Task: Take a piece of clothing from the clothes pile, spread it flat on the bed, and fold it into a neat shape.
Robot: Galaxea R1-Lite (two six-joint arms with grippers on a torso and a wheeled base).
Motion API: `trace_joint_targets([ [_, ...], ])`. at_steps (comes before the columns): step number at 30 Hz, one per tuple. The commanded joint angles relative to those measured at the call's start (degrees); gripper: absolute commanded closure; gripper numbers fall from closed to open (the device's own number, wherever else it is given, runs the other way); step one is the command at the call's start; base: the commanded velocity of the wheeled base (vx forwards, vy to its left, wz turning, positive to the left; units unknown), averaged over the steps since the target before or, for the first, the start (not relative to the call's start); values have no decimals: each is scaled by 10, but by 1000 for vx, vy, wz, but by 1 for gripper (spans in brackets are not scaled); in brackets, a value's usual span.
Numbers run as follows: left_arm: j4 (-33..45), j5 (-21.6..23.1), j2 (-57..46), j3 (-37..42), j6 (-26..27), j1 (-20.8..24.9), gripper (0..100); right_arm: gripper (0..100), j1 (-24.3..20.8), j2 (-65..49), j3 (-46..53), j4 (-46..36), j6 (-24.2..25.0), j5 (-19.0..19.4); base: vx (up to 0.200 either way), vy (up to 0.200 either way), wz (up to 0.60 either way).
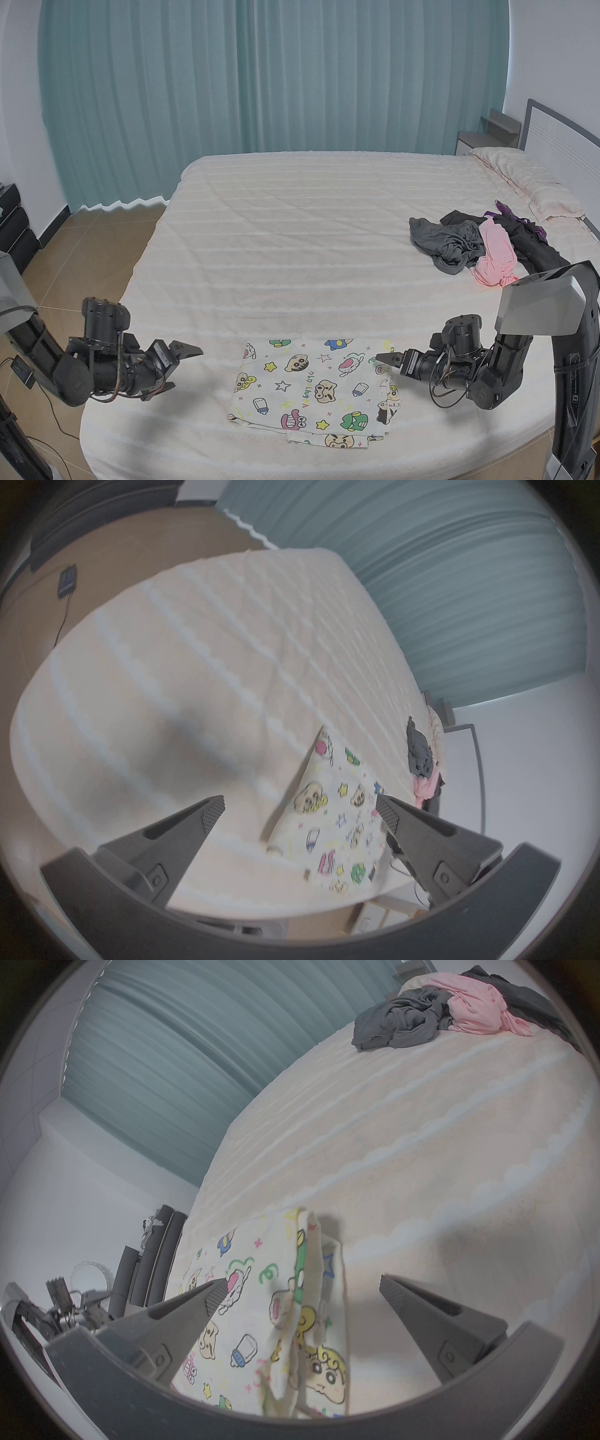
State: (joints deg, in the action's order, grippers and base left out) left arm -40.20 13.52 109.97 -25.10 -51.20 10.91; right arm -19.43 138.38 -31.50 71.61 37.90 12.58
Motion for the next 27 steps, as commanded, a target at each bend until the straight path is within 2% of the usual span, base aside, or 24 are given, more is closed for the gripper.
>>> trace_joint_targets([
  [1, 0, -58, 144, -101, 56, 91, 0, 0, -30, 13, 35, 36, -8, -26, 0, 0, 0],
  [5, -5, -65, 187, -121, 103, 126, 0, 0, -45, 21, 48, 42, -15, -31, 0, 0, 0],
  [9, -29, -68, 198, -136, 124, 138, 0, 0, -58, 22, 46, 49, -34, -48, 0, 0, 0],
  [14, -32, -68, 205, -162, 125, 160, 0, 0, -77, 36, 33, 48, -36, -63, 0, 0, 0],
  [27, -31, -68, 233, -200, 124, 191, 0, 0, -91, 38, -3, 24, -38, -53, 0, 0, 0],
])
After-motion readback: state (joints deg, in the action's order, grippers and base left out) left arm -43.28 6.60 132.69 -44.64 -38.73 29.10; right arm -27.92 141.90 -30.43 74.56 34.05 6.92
